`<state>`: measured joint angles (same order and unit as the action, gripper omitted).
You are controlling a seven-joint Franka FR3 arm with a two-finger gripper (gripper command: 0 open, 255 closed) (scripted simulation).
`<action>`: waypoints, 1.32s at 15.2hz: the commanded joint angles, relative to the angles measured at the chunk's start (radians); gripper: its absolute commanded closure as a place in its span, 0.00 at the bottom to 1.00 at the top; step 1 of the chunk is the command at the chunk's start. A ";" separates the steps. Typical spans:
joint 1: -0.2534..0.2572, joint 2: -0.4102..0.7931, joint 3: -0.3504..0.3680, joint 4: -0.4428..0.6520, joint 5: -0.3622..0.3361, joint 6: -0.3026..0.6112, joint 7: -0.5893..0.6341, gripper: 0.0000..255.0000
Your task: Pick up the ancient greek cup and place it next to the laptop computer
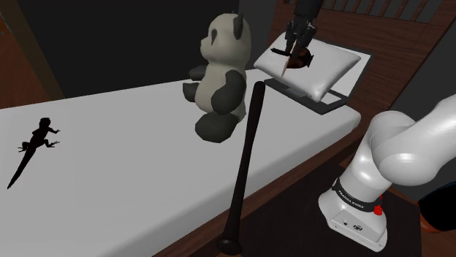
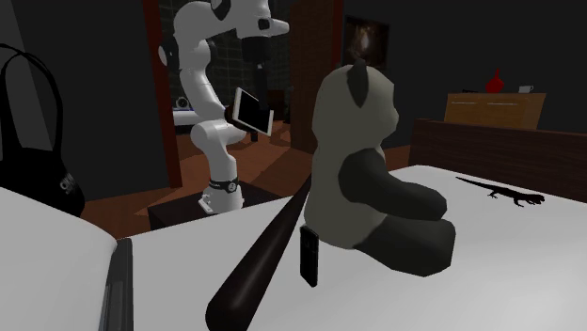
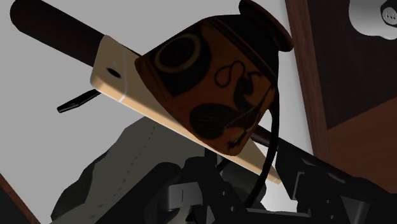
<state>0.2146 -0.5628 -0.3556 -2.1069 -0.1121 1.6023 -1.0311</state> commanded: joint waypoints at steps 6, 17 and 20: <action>0.008 0.030 0.005 0.119 0.011 -0.090 -0.002 1.00; 0.021 0.096 0.005 0.327 0.030 -0.234 -0.009 1.00; 0.025 0.119 0.003 0.391 0.036 -0.275 -0.012 1.00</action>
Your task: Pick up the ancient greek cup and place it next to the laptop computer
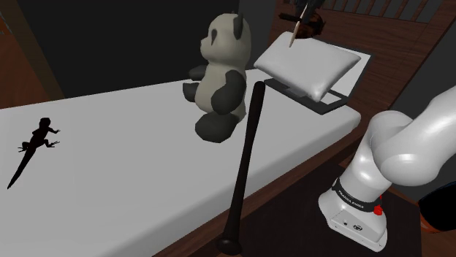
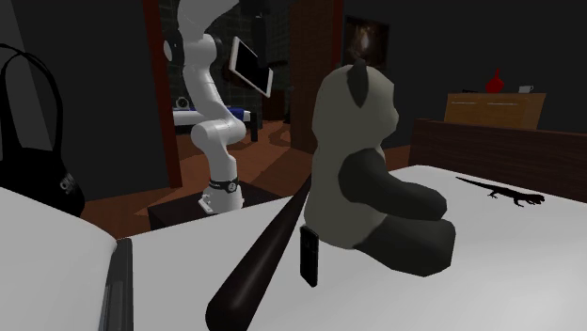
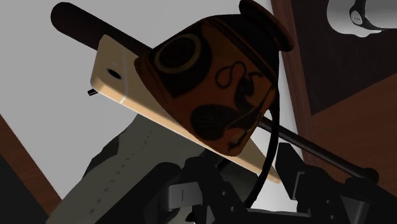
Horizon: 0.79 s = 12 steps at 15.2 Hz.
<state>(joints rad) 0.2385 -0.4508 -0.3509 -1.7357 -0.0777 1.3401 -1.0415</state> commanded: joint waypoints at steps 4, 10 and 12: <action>-0.002 0.026 -0.022 0.076 -0.001 -0.049 -0.031 1.00; -0.034 0.042 -0.144 0.121 -0.039 -0.070 -0.191 1.00; -0.042 0.058 -0.189 0.145 -0.047 -0.077 -0.248 1.00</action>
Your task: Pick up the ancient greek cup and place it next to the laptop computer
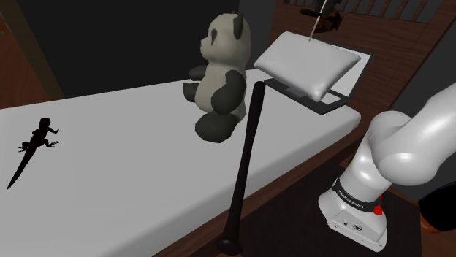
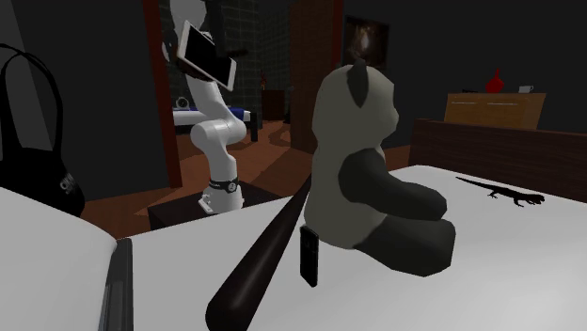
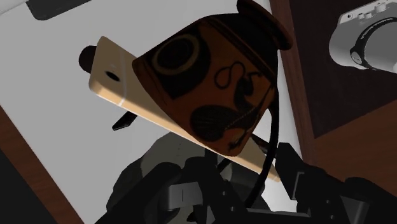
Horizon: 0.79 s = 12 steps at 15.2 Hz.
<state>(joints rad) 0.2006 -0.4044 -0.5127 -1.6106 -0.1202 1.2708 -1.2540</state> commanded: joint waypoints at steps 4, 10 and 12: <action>-0.017 0.061 -0.130 0.084 -0.009 -0.019 -0.158 1.00; -0.031 0.119 -0.244 0.123 0.000 0.000 -0.288 1.00; -0.035 0.096 -0.234 0.076 -0.012 0.029 -0.278 1.00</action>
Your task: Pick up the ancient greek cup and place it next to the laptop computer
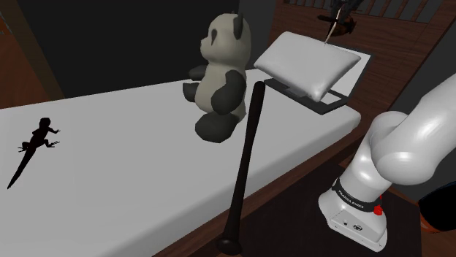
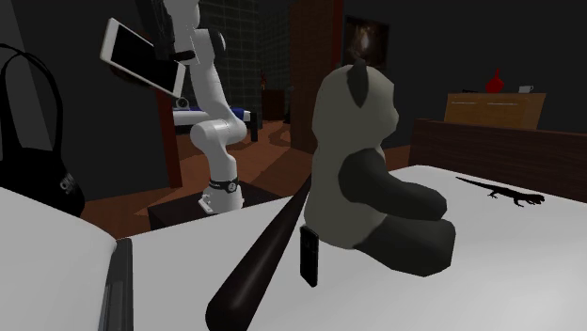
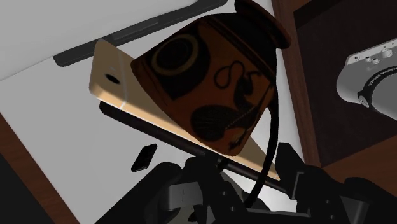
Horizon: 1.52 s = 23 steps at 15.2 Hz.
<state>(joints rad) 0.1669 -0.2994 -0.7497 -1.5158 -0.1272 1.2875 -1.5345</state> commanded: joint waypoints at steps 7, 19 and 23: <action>-0.017 -0.072 0.027 -0.169 -0.037 0.110 0.029 1.00; -0.041 -0.139 0.035 -0.386 -0.075 0.268 0.052 1.00; -0.048 -0.153 0.031 -0.449 -0.085 0.319 0.056 1.00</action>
<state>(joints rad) 0.1208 -0.4492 -0.7178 -1.9498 -0.2095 1.5936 -1.4795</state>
